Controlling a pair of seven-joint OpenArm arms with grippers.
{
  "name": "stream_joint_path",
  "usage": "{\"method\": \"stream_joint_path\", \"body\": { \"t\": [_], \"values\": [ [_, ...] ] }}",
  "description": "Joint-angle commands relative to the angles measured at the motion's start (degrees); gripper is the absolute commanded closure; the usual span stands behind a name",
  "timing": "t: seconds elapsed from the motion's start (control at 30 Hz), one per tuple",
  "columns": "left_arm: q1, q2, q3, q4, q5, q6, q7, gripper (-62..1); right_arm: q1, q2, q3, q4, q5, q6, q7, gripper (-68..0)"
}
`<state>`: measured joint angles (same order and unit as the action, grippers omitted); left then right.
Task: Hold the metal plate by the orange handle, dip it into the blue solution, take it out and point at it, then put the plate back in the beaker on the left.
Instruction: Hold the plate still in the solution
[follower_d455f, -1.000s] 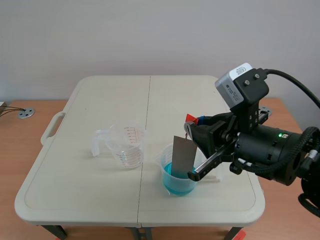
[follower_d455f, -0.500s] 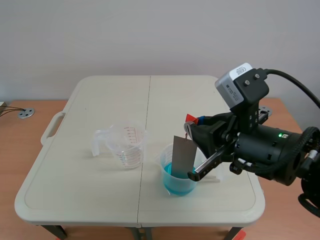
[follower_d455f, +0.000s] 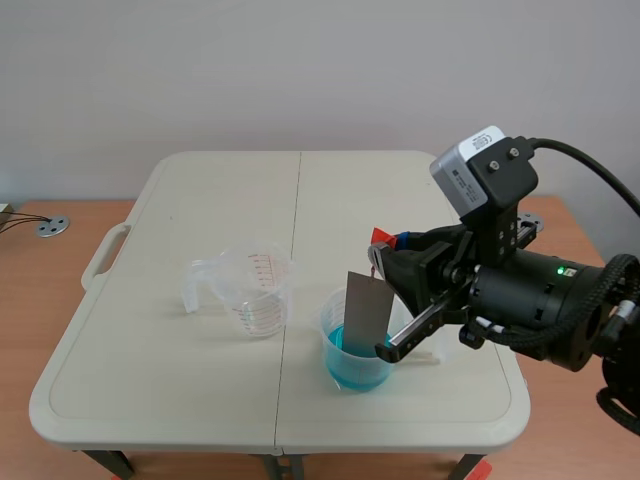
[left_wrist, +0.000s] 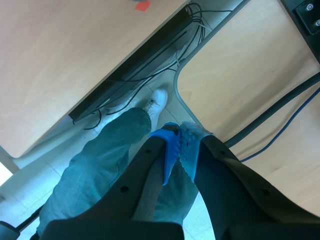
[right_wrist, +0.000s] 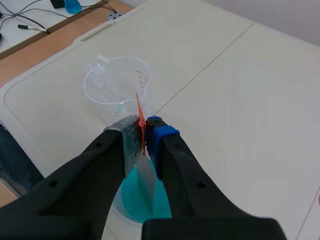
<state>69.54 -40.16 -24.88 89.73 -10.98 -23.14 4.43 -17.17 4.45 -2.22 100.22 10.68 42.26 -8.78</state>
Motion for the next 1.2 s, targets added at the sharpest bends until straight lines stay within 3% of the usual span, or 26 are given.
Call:
{"method": "stream_joint_path", "body": {
  "t": [0.0,0.43,1.17],
  "values": [
    [-0.17,0.44,0.11,0.7,-0.35,-0.17,-0.35,-3.4,-0.13,0.13,0.28,-0.55,-0.39,0.46,0.46,-1.5],
    [-0.2,0.44,0.11,0.7,-0.35,-0.17,-0.35,-3.4,-0.15,0.15,0.39,3.08,0.02,0.46,0.63,-1.5],
    [-0.35,0.44,0.11,0.72,-0.35,-0.2,-0.61,-3.4,-0.17,0.15,0.39,14.32,1.77,0.46,-5.11,-1.5]
  ]
}}
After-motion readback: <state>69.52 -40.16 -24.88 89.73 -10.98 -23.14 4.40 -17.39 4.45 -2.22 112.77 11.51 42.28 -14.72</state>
